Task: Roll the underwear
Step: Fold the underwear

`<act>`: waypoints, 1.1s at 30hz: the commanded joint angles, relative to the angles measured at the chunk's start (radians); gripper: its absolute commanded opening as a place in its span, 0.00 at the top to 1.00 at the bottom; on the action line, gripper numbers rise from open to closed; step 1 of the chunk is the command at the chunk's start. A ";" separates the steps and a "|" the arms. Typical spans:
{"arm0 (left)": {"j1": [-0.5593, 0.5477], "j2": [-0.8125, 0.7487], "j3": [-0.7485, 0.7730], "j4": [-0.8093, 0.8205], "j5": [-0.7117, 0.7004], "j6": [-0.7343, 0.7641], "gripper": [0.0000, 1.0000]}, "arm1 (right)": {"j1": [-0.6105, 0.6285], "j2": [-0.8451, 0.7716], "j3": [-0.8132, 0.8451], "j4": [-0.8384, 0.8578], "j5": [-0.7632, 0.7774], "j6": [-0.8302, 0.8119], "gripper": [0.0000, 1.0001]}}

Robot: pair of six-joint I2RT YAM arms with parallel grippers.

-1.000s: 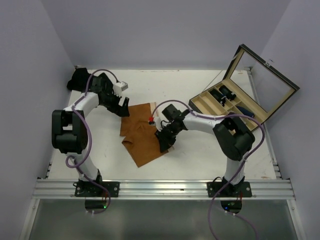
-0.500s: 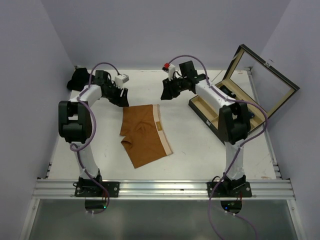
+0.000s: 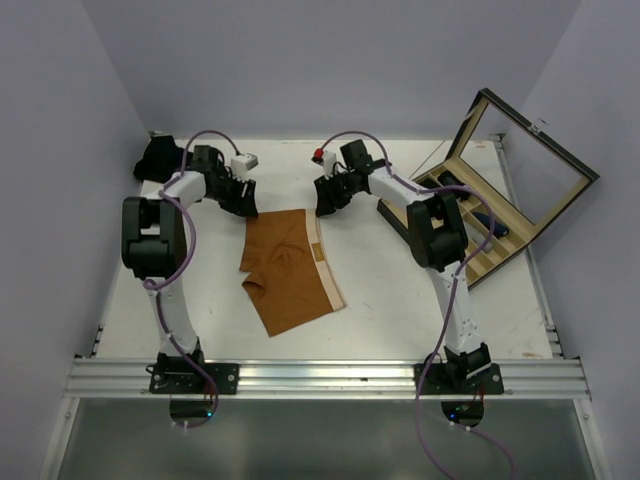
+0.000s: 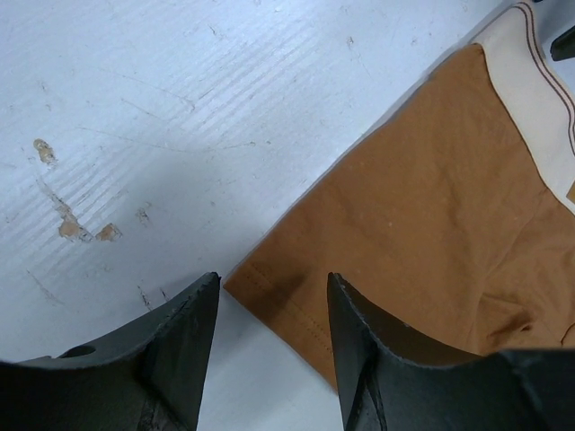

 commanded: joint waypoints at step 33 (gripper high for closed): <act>0.050 0.131 0.095 -0.011 0.106 -0.042 1.00 | -0.007 0.099 0.144 0.026 -0.142 -0.088 1.00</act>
